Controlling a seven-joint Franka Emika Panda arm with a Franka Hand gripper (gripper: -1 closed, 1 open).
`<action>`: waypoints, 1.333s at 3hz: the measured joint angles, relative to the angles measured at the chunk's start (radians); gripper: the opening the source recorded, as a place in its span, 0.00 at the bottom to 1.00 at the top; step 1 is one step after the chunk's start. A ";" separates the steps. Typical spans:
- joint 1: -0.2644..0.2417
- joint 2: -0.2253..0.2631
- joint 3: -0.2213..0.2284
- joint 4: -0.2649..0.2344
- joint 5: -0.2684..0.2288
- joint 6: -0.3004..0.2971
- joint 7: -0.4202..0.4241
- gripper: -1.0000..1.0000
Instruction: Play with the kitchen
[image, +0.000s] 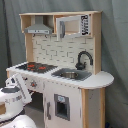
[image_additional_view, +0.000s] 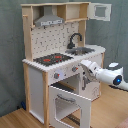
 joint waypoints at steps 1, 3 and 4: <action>-0.073 0.000 0.016 0.043 0.000 0.047 0.027 1.00; -0.178 -0.001 0.031 0.067 0.000 0.215 0.023 1.00; -0.238 -0.001 0.039 0.097 0.000 0.223 0.013 1.00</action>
